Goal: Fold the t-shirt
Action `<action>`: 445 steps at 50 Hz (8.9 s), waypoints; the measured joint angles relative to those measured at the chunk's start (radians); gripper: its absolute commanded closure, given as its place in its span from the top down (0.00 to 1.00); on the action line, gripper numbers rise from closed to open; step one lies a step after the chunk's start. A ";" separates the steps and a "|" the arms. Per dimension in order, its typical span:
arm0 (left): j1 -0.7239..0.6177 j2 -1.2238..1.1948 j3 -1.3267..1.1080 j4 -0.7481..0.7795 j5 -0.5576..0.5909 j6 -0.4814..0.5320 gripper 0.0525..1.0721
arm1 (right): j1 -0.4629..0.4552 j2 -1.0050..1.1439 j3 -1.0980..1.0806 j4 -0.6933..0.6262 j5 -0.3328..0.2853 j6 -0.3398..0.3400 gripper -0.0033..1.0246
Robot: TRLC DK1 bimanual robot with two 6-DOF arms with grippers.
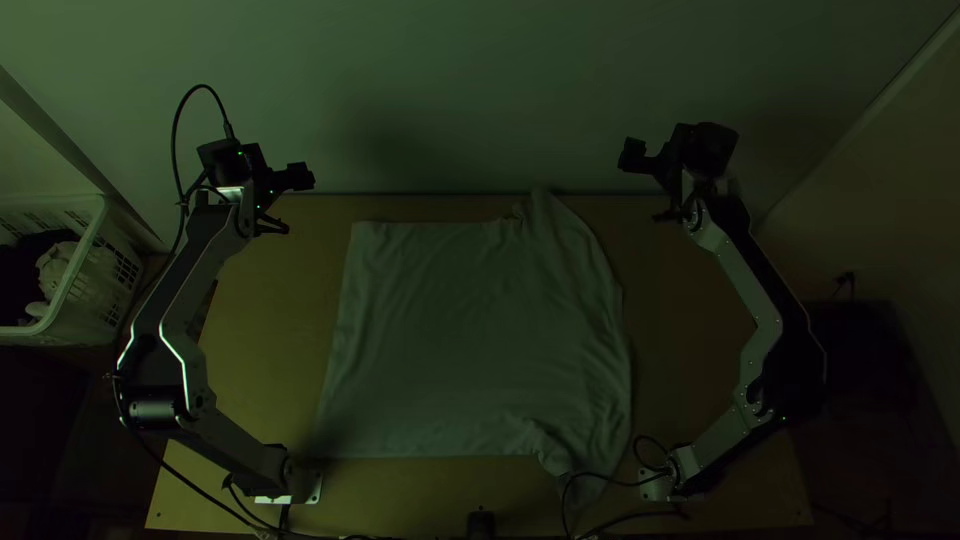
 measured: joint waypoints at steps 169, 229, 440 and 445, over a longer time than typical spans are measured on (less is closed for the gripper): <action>-0.117 0.541 0.386 -0.385 0.032 -0.016 0.03 | 0.054 0.590 0.486 -0.636 -0.011 0.176 0.03; -0.099 0.220 -0.031 -0.289 0.035 -0.016 0.03 | 0.053 0.256 0.077 -0.580 -0.014 0.103 0.03; -0.315 -0.565 -0.877 -1.100 0.005 0.442 0.80 | 0.383 -0.580 -0.827 -1.189 -0.116 0.216 0.95; -0.364 -0.522 -0.877 -1.103 0.005 0.446 0.80 | 0.383 -0.559 -0.837 -1.189 -0.116 0.216 0.94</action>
